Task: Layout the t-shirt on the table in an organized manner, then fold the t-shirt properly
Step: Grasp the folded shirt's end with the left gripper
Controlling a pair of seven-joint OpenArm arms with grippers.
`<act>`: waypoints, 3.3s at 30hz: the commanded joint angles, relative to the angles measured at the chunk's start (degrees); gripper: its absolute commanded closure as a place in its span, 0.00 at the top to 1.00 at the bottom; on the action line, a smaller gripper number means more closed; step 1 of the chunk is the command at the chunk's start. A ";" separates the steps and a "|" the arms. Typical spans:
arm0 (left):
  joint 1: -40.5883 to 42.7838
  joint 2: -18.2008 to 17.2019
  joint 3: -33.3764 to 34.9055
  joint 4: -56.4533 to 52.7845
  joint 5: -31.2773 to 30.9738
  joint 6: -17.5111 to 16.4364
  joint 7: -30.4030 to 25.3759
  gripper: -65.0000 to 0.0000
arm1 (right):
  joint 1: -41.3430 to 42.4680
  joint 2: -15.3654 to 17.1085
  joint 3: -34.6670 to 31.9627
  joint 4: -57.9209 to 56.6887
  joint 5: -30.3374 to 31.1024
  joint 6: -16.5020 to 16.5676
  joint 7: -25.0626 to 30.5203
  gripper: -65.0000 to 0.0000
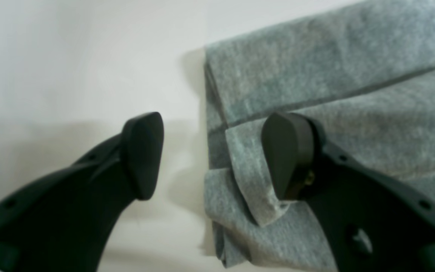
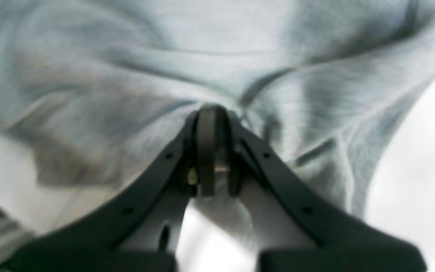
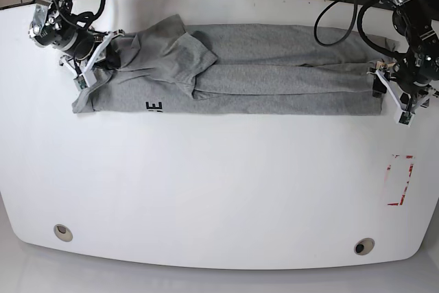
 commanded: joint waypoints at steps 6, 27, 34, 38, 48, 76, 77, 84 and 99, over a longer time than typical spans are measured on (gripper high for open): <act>-0.70 -0.97 -0.27 0.87 -0.31 -0.03 -0.85 0.64 | 0.79 4.14 -0.58 -4.32 0.97 0.32 3.83 0.07; -0.61 -1.06 -4.49 6.59 -2.33 -0.03 0.47 0.65 | 0.96 1.94 1.35 14.15 0.70 0.32 -4.61 0.06; -1.05 -0.97 -13.55 6.41 -11.82 -0.03 7.24 0.71 | 4.22 -3.07 -1.28 11.60 -1.93 0.32 -4.61 0.06; -0.70 -1.06 -15.92 5.62 -17.10 -0.03 8.82 0.79 | 6.33 -5.53 -4.54 9.40 -10.81 0.32 -3.29 0.06; 1.24 -4.49 -16.01 -9.15 -29.76 -0.03 9.70 0.80 | 6.85 -9.40 -8.14 7.73 -22.07 0.32 1.28 0.06; 2.12 -5.80 -2.12 -18.47 -34.24 -0.03 9.53 0.28 | 6.50 -9.48 -7.88 7.64 -22.07 0.32 1.28 0.06; 2.12 -5.28 -2.03 -18.47 -34.24 -0.03 9.53 0.21 | 6.50 -9.48 -7.88 7.64 -22.07 0.32 1.37 0.06; 2.12 -3.78 -2.12 -18.12 -34.15 -0.03 9.53 0.03 | 6.50 -9.48 -7.88 7.29 -22.68 0.32 1.46 0.06; 5.81 -3.96 -2.21 6.76 -34.33 -0.03 9.96 0.03 | 6.50 -9.22 -7.88 -0.80 -22.77 0.32 5.94 0.06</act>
